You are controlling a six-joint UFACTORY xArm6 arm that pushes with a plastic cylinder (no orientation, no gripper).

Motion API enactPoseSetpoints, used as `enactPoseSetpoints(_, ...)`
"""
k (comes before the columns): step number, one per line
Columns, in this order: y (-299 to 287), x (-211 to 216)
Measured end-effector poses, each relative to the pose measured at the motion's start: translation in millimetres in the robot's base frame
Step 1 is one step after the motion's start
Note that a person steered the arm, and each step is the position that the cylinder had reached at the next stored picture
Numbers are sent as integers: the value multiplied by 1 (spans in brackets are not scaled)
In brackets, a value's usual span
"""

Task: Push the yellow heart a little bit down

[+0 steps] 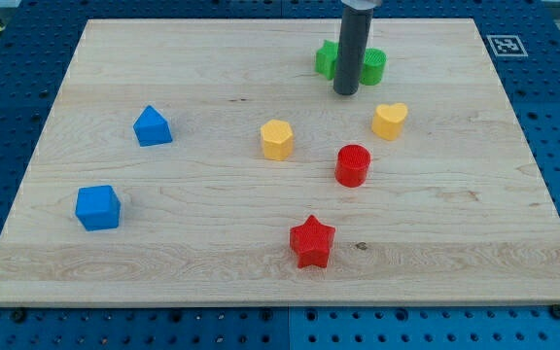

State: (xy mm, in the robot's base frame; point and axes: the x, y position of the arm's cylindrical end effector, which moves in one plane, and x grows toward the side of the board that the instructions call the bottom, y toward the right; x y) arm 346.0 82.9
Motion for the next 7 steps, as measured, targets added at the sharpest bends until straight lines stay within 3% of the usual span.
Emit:
enactPoseSetpoints(2, 5, 5)
enactPoseSetpoints(4, 67, 11)
enactPoseSetpoints(5, 76, 40)
enactPoseSetpoints(7, 58, 48)
